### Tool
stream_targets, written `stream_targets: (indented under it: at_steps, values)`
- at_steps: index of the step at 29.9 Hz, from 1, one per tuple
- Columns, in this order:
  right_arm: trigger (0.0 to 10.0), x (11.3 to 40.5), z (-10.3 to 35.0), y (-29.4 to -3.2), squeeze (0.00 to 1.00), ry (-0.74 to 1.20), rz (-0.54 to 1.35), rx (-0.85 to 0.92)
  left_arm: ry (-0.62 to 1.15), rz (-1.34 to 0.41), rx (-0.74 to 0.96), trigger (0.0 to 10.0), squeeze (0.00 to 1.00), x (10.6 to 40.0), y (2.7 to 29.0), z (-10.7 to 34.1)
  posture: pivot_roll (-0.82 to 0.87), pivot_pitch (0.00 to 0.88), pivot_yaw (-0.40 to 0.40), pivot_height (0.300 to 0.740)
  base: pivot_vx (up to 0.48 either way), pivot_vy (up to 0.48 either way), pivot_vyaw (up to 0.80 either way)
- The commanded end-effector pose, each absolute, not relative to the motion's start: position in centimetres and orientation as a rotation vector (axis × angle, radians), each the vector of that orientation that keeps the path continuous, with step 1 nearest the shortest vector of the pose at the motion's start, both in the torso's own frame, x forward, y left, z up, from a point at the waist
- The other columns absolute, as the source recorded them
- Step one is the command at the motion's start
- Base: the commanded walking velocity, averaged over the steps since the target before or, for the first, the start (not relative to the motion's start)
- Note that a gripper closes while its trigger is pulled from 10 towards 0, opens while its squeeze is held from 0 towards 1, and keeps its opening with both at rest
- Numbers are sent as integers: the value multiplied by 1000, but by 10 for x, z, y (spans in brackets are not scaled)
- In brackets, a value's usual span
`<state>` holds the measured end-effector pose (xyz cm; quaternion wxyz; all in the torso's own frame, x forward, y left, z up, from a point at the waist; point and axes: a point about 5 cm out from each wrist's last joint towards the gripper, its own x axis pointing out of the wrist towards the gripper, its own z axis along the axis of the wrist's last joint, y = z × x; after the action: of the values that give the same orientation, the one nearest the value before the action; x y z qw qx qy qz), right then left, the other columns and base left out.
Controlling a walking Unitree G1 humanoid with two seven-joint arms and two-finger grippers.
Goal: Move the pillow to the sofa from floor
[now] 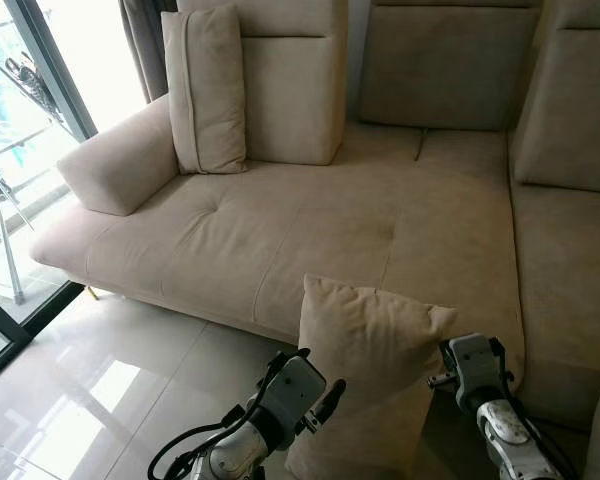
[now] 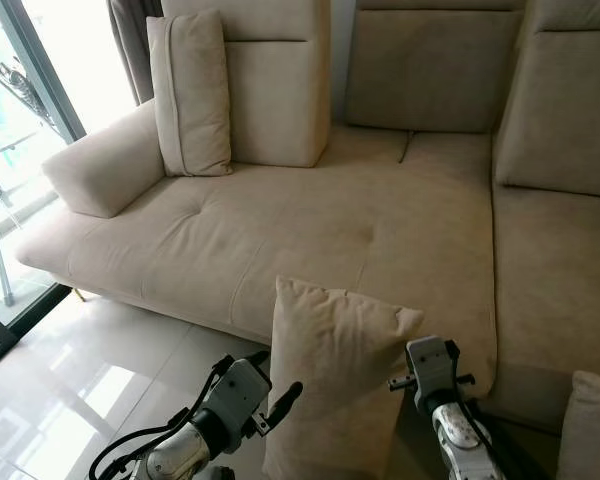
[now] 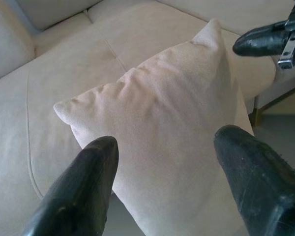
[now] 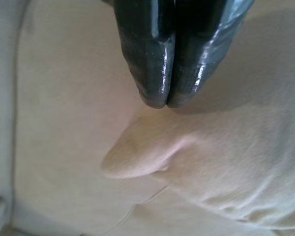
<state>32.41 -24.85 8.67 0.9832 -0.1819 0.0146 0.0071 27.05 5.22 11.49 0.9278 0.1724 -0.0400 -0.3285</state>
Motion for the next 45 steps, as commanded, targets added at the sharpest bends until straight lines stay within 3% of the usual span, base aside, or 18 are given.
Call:
stream_targets:
  at_steps: [1,4,6,9,10,11,12,19,22,30,45]
  values:
    - [10000,323,86,-249,0,26,13,-372,-67,-677,367,10000,0,269,53,109,251,100,86,545,0,0,0]
    - [10000,325,92,-250,0,6,32,-379,-76,-684,375,10000,0,270,50,108,248,96,83,545,0,0,0]
    - [10000,327,100,-240,1000,-62,83,-351,-80,-668,331,10000,0,273,50,109,243,86,70,545,0,0,0]
    - [10000,326,103,-233,1000,-91,109,-334,-81,-658,296,10000,0,273,51,110,243,83,67,545,0,0,0]
    - [10000,320,104,-211,361,-161,174,-307,-92,-613,175,10000,0,276,54,114,243,71,53,545,0,0,0]
    - [10000,320,104,-211,361,-161,174,-307,-92,-613,175,10000,0,276,54,114,243,71,53,545,0,0,0]
    - [10000,315,104,-201,0,-190,194,-297,-94,-585,106,10000,0,277,56,116,240,63,47,545,0,0,0]
    - [10000,285,111,-178,0,-324,140,-260,-53,-463,-259,10000,0,284,74,118,218,37,35,545,0,0,0]
    - [10000,272,108,-175,0,-339,128,-271,-57,-500,-301,10000,0,282,74,118,214,32,33,545,0,0,0]
    - [10000,238,99,-181,0,-311,67,-276,-43,-530,-328,10000,0,279,78,112,188,22,40,545,0,0,0]
    - [10000,226,99,-182,0,-277,29,-292,-38,-603,-302,10000,0,280,76,109,162,6,50,545,96,0,0]
